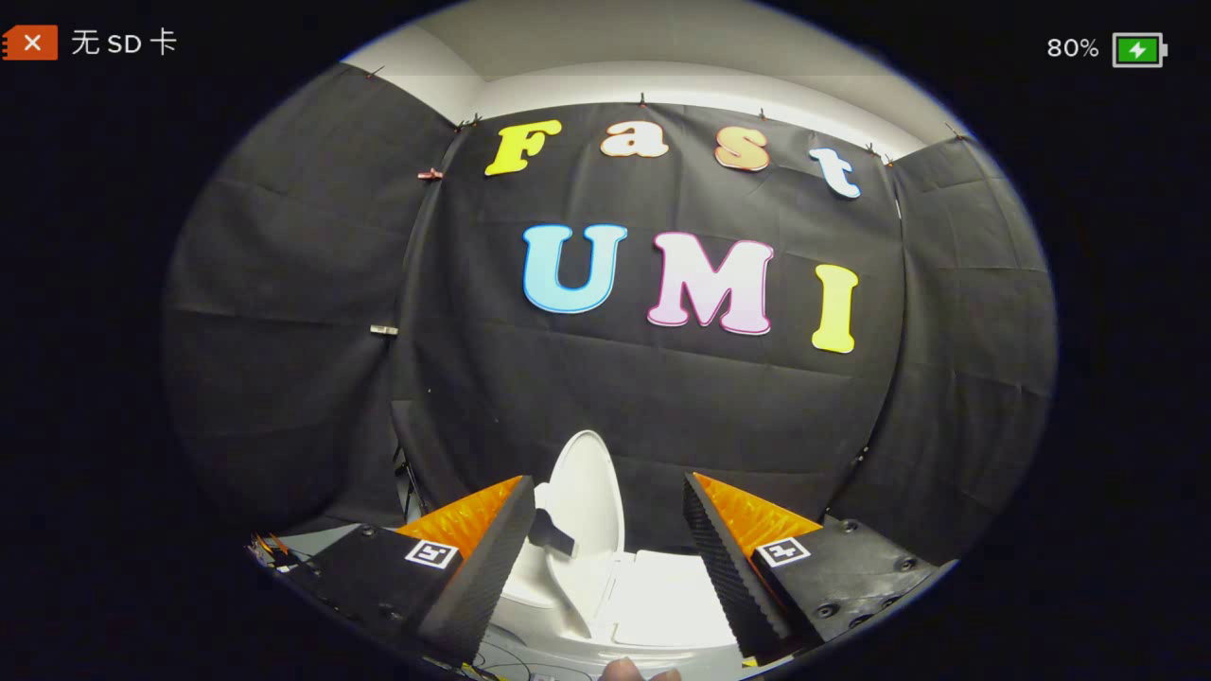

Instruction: Open the toilet lid.

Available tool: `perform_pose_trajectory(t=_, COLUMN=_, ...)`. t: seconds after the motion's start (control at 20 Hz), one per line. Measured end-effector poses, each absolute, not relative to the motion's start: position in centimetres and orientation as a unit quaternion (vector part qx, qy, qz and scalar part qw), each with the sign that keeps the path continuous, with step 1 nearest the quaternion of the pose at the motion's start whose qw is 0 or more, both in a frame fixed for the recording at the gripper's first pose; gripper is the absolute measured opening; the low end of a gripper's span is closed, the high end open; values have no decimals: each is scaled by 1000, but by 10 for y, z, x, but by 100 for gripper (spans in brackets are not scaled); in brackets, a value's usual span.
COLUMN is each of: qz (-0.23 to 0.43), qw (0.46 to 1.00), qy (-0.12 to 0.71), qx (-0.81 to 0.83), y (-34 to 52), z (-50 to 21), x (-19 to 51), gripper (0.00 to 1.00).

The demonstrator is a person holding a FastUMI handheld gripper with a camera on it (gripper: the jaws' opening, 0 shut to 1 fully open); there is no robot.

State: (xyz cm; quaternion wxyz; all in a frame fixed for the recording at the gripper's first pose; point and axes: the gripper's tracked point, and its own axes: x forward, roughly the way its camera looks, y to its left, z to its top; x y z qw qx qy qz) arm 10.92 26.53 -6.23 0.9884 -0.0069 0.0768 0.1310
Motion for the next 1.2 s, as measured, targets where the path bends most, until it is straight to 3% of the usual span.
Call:
perform_pose_trajectory(t=0.4, qz=100, qw=993, qy=65, qx=1, y=186, z=-30, x=105, gripper=98)
perform_pose_trajectory(t=1.2, qz=37, qw=997, qy=65, qx=5, y=76, z=-47, x=88, gripper=98)
